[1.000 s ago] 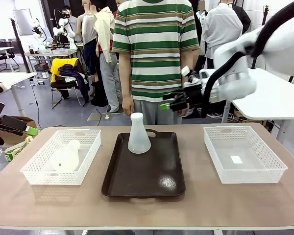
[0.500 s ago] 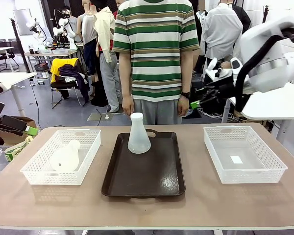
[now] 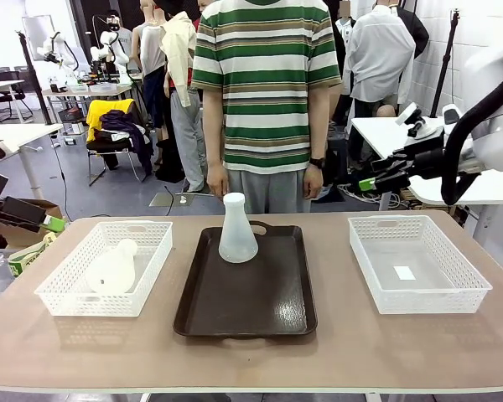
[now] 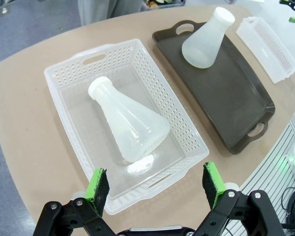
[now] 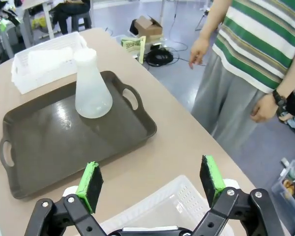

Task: Prepare the laboratory tools.
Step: Pick up the Big flask that the person points to.

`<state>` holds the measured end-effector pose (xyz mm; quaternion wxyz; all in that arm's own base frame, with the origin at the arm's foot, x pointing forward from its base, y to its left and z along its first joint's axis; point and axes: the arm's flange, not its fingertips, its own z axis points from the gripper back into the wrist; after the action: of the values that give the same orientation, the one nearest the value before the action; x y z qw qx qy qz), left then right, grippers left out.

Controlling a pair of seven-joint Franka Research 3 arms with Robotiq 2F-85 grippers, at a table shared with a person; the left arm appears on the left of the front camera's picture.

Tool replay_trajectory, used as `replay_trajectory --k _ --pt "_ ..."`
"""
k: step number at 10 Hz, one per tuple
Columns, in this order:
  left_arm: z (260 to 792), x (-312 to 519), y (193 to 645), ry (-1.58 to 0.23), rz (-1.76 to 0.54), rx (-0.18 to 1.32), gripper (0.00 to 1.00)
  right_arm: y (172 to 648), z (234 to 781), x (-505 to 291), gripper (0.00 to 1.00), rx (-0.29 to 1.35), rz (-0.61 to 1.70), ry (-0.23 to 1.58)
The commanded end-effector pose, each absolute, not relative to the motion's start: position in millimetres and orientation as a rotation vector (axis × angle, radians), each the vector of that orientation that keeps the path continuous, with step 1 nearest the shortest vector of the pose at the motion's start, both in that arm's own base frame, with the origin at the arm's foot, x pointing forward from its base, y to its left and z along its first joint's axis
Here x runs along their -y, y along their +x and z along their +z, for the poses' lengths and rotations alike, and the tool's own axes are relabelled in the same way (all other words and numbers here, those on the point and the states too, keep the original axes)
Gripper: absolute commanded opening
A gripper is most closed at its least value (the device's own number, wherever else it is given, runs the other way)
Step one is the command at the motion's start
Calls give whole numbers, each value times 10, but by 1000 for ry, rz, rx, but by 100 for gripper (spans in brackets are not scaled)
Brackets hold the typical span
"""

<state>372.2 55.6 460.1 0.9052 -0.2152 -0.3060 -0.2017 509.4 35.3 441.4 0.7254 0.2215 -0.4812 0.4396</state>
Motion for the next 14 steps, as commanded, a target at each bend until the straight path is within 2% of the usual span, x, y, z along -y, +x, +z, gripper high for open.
replay_trajectory --k 1,3,4,14 --pt "4574 -575 3740 -455 -433 644 100 5066 4296 -417 100 1101 969 505" --pt "4574 -575 3740 -455 -433 644 100 5124 4182 -457 100 1135 967 526" --pt "4574 -575 3740 -455 -433 644 100 5082 4378 -388 100 1079 960 505" --pt "4574 -575 3740 -455 -433 644 100 5082 4378 -388 100 1079 960 505"
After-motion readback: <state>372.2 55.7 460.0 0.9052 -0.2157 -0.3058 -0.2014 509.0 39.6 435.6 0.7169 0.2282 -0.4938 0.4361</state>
